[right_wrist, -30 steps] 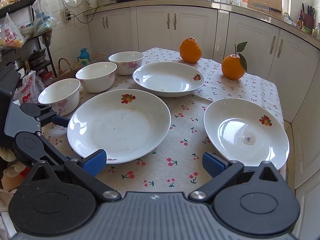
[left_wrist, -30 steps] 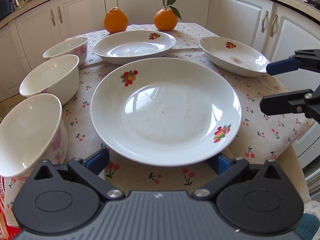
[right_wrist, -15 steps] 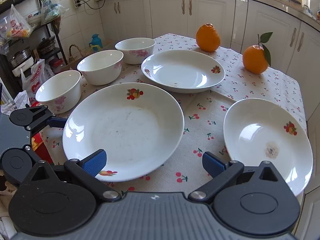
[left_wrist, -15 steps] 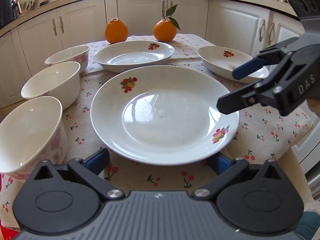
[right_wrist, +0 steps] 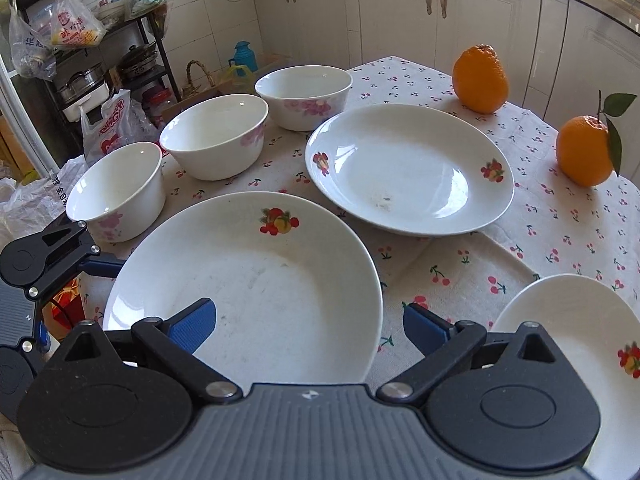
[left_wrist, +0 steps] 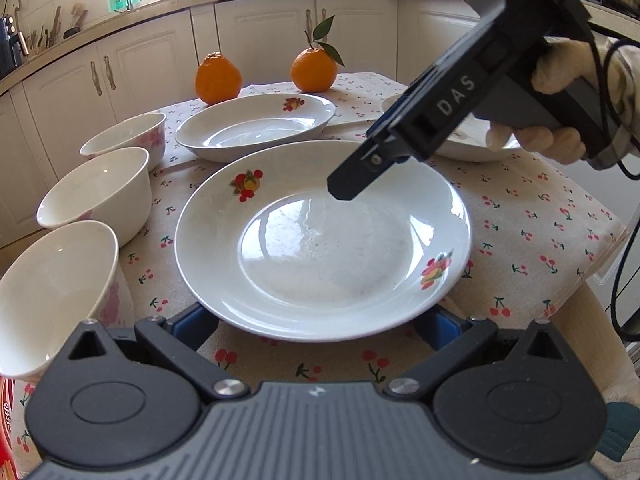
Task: Organize plates and bowls
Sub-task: 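Close the right gripper on the rim of the large fruit-decal plate, then lift the plate with the right gripper, stack it onto another plate, open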
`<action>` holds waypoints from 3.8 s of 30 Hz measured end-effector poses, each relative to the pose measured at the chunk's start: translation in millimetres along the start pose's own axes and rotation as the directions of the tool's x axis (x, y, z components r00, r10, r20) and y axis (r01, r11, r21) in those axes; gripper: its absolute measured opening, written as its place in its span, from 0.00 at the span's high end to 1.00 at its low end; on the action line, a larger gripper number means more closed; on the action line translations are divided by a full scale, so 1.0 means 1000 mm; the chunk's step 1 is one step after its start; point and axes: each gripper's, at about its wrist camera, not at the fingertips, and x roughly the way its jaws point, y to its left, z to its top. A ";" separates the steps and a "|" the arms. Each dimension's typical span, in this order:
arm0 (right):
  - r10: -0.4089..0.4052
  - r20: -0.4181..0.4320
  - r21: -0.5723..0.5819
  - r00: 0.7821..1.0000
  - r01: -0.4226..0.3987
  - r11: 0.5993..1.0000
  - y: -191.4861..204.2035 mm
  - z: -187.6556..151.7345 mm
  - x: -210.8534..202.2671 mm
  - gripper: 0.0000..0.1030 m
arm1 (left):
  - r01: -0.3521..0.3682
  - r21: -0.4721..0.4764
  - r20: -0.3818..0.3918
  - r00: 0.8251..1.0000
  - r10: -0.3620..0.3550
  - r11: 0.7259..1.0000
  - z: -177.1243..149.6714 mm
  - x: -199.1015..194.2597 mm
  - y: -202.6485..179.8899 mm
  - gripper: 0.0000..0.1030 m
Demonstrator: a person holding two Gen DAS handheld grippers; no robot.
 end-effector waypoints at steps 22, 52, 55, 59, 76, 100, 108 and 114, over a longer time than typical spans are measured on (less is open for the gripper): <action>0.171 -0.133 0.055 0.976 -0.165 0.985 -0.027 0.020 0.029 0.30 | 0.018 0.010 -0.019 1.000 -0.018 1.000 0.004 0.003 0.002 0.01; 0.094 -0.029 0.101 0.995 -0.091 0.991 -0.051 0.014 -0.027 0.29 | 0.103 0.086 -0.001 0.995 -0.103 0.991 0.053 -0.001 -0.010 0.01; 0.078 -0.012 0.118 0.997 -0.076 0.990 -0.060 0.009 -0.036 0.29 | 0.118 0.106 0.001 0.993 -0.119 0.987 0.062 0.004 -0.017 0.01; 0.050 0.002 0.139 0.999 -0.050 0.989 -0.073 0.002 -0.047 0.29 | 0.144 0.130 0.003 0.989 -0.146 0.981 0.072 0.011 -0.025 0.01; -0.083 0.030 0.258 0.996 0.072 0.963 -0.133 -0.034 -0.081 0.28 | 0.250 0.208 -0.021 0.968 -0.251 0.946 0.113 0.061 -0.064 0.01; -0.126 0.039 0.397 0.991 0.100 0.912 -0.180 -0.075 -0.081 0.28 | 0.258 0.252 -0.051 0.966 -0.254 0.933 0.132 0.095 -0.089 0.01; -0.146 0.029 0.410 0.989 0.121 0.904 -0.179 -0.082 -0.089 0.28 | 0.281 0.239 -0.055 0.959 -0.276 0.929 0.132 0.104 -0.089 0.01; -0.160 0.035 0.430 0.986 0.130 0.893 -0.176 -0.087 -0.098 0.28 | 0.297 0.228 -0.048 0.955 -0.294 0.927 0.132 0.106 -0.084 0.00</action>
